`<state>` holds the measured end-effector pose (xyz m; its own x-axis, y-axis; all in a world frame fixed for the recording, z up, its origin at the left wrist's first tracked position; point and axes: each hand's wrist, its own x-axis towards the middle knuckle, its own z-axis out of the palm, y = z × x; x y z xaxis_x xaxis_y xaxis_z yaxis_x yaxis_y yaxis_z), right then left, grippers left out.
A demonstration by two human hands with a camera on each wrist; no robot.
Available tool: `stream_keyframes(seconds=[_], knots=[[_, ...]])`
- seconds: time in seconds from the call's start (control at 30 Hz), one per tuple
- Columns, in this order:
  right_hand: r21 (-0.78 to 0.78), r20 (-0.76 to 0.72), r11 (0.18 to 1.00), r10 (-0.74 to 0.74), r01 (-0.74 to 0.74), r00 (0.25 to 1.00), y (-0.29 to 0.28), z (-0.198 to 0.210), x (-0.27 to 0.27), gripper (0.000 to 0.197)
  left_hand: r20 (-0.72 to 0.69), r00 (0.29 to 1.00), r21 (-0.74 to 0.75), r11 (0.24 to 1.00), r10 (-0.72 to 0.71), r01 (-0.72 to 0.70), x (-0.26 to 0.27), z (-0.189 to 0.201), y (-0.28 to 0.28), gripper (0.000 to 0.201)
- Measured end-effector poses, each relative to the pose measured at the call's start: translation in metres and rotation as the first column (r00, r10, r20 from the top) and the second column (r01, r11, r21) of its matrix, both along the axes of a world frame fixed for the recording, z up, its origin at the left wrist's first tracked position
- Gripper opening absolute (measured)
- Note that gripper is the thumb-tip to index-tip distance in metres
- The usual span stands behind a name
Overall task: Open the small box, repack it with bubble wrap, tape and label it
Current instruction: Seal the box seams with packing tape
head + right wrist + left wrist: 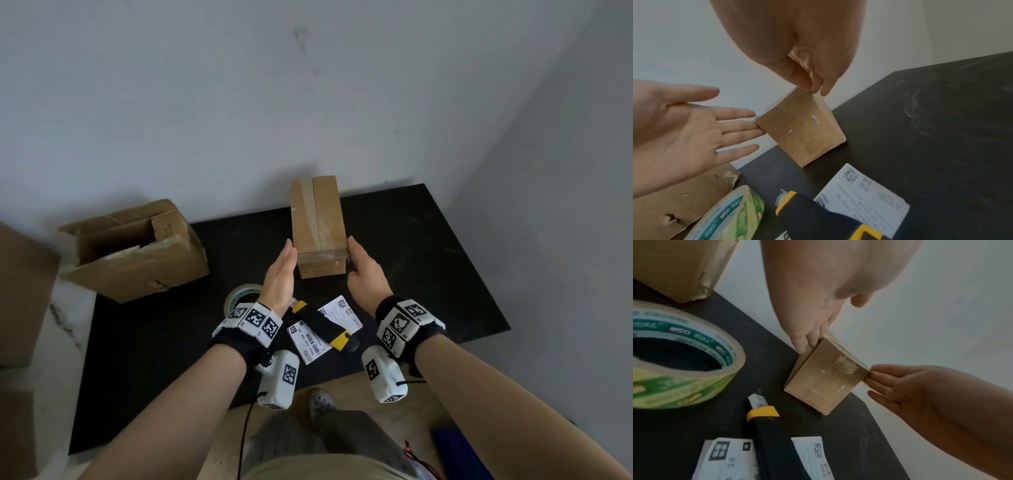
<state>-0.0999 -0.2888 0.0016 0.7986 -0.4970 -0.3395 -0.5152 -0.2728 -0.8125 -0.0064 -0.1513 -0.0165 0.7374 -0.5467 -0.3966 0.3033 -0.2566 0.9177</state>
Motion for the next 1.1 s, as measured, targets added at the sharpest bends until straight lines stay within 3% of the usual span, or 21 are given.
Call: stream_keyframes(seconds=[0.1, 0.17, 0.33, 0.53, 0.97, 1.1], knots=[[-0.004, 0.000, 1.000, 0.007, -0.007, 1.000, -0.008, -0.007, 0.000, 0.068, -0.018, 1.000, 0.041, 0.999, 0.022, -0.021, 0.000, -0.007, 0.001, 0.058], [-0.057, 0.001, 0.998, 0.018, -0.018, 1.000, -0.018, -0.011, -0.001, 0.065, 0.123, 0.992, 0.106, 0.993, 0.030, -0.043, 0.005, -0.010, 0.006, 0.047], [-0.285, 0.082, 0.955, 0.109, -0.082, 0.991, -0.043, -0.010, 0.007, 0.053, 0.409, 0.904, 0.233, 0.972, -0.122, 0.025, 0.025, -0.006, 0.014, 0.055], [-0.409, 0.073, 0.884, 0.280, -0.228, 0.957, -0.055, -0.013, 0.018, 0.044, 0.429, 0.874, 0.245, 0.961, -0.227, 0.130, 0.034, -0.003, 0.012, 0.049], [-0.350, 0.168, 0.930, 0.183, -0.115, 0.969, -0.052, -0.023, 0.020, 0.040, 0.440, 0.898, 0.053, 0.998, 0.001, -0.027, 0.027, -0.018, -0.004, 0.040], [-0.329, 0.133, 0.929, 0.226, -0.172, 0.965, -0.056, -0.020, 0.020, 0.045, 0.453, 0.889, 0.126, 0.992, -0.068, 0.012, 0.030, -0.017, -0.001, 0.044]])
